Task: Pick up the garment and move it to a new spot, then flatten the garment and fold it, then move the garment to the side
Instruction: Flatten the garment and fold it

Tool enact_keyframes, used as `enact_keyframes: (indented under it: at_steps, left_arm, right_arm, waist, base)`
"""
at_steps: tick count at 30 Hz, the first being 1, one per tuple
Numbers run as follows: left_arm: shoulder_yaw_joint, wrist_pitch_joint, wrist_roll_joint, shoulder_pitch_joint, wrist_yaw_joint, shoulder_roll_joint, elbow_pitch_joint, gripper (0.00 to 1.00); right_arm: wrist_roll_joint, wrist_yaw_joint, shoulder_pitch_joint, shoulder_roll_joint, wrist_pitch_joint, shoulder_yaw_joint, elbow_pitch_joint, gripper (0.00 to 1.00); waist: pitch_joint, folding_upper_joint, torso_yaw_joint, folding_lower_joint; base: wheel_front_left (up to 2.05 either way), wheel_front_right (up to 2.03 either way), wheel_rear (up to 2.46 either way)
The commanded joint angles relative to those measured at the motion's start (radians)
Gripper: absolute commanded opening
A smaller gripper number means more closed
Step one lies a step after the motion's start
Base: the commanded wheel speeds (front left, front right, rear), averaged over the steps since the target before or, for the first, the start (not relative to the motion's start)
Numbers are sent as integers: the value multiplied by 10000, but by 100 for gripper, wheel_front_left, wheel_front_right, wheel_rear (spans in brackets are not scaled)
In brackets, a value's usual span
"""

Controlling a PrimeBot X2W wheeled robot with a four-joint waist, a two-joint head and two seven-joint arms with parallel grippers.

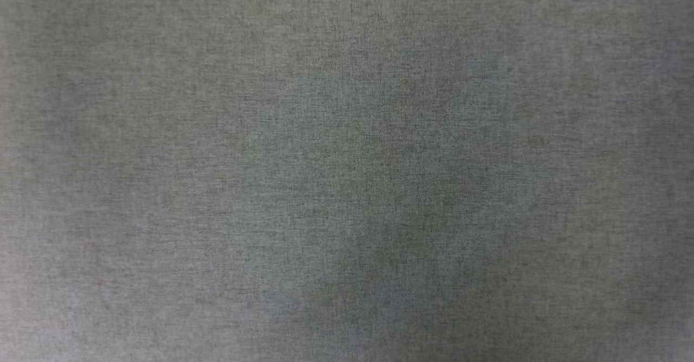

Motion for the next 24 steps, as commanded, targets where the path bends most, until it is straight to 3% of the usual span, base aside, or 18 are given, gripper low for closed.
enact_keyframes:
  at_steps: [1, 7, 13, 24]
  left_arm:
    - [51, -67, -73, 261, 3, -6, 115, 0]
    - [48, -241, -392, 838, -154, -174, 646, 0]
    - [-186, -496, -713, 2110, -360, -439, 1344, 0]
    - [-769, -622, -1543, 6271, -493, -886, 1230, 0]
  right_arm:
    - [85, -14, 58, 75, -93, 20, 114, 0]
    - [241, -14, 810, 261, -100, 129, 583, 0]
    - [749, -14, 2658, 104, -18, 389, 610, 0]
    - [1920, -15, 8025, -453, 567, 295, -1801, 0]
  waist:
    - [174, 0, 8, -3]
    - [57, 0, 7, -3]
    - [-1004, 0, 107, -3]
    - [-3584, 0, 331, -3]
  base:
    - [0, 0, 0]
    - [0, 0, 0]
    - [0, 0, 0]
    - [0, 0, 0]
